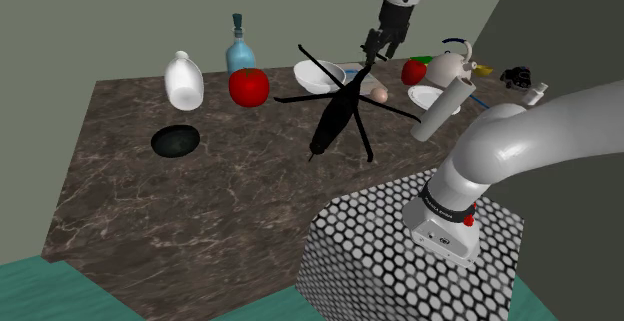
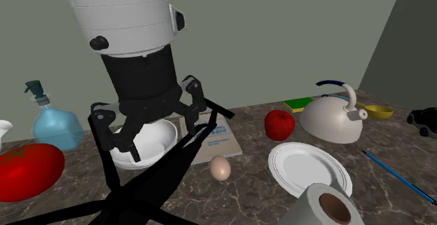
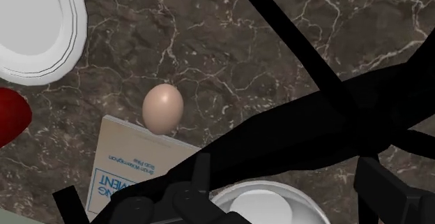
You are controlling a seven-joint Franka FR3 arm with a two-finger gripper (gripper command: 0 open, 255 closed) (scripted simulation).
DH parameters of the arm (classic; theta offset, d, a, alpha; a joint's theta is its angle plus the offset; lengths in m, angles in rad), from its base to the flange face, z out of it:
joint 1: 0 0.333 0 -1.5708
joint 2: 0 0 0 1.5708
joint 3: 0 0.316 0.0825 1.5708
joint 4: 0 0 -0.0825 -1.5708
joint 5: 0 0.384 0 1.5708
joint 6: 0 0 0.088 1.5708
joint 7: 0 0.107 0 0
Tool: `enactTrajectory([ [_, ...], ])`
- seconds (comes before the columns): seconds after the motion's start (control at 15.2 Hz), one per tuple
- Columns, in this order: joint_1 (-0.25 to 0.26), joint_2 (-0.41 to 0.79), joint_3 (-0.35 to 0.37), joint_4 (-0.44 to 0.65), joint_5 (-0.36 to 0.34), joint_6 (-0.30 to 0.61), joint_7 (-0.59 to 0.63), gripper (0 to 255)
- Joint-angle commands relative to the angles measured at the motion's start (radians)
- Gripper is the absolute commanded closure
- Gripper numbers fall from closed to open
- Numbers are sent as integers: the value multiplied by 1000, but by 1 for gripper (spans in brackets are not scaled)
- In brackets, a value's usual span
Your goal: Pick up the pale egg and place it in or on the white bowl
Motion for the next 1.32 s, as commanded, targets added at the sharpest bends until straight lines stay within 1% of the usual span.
enactTrajectory([
  [0.0, -21, 35, -27, -28, -32, 66, -19, 0],
  [0.4, -81, 156, -97, -91, -121, 259, -51, 0],
  [0.73, -132, 298, -157, -106, -192, 428, -70, 0],
  [1.19, -144, 384, -180, -132, -213, 543, -66, 0],
  [1.25, -146, 405, -184, -137, -217, 570, -64, 0],
])
